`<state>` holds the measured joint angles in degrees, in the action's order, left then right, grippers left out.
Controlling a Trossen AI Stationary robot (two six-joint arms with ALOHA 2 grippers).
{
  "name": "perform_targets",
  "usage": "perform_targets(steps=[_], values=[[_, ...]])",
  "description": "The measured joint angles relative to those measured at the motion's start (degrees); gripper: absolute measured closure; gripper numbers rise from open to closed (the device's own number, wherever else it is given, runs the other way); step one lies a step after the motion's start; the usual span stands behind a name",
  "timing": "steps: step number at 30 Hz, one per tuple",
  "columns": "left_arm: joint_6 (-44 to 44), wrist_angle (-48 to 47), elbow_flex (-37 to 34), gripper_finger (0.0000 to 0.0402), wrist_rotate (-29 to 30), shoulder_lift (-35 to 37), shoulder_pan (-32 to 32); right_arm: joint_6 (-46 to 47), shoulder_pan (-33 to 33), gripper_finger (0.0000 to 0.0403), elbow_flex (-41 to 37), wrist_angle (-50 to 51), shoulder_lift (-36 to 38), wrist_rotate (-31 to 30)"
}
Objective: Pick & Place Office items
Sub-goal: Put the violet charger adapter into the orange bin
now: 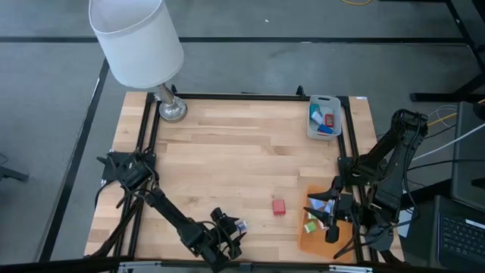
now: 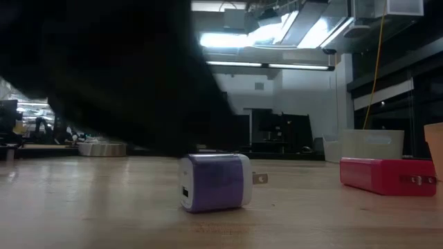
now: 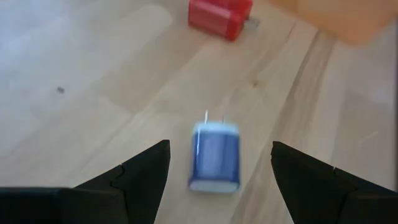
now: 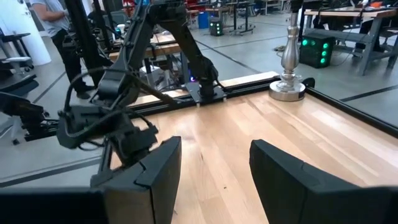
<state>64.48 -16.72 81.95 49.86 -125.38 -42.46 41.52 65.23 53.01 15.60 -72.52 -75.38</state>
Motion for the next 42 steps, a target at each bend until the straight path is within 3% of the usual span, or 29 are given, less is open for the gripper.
perform_targets(steps=[14, 18, 23, 25, 34, 40, 42], values=[[1.5, 0.2, 0.2, 0.0136, -1.3, -3.5, 2.0, 0.0, 0.0, 0.0213, 0.0, -0.3, -0.1, -0.1], [-0.3, 0.0, 0.2, 0.0176, -1.5, -3.6, 2.6, -0.2, 0.0, 0.0213, 0.0, -0.2, -0.1, -0.3], [-3.3, 0.5, 0.1, 0.0271, -2.1, -3.6, 3.2, 0.0, 0.0, 0.0213, 0.0, -0.2, -0.2, -2.2], [-4.9, 1.2, 0.1, 0.0276, -2.4, -3.6, 3.6, 0.3, -0.1, 0.0213, 0.0, -0.2, -0.2, -2.2], [-21.8, 3.9, 1.0, 0.0277, -4.8, 1.2, 7.3, 6.1, -1.9, 0.0213, 0.0, -0.7, -0.2, -2.7], [-38.4, 7.3, 1.0, 0.0277, -5.1, 8.3, 9.6, 2.9, -4.6, 0.0213, 0.0, -0.7, -0.2, -3.1], [-44.1, 10.3, 1.1, 0.0277, -8.5, 11.3, 10.6, 2.0, -6.2, 0.0213, 0.0, -0.7, -0.2, -2.6]])
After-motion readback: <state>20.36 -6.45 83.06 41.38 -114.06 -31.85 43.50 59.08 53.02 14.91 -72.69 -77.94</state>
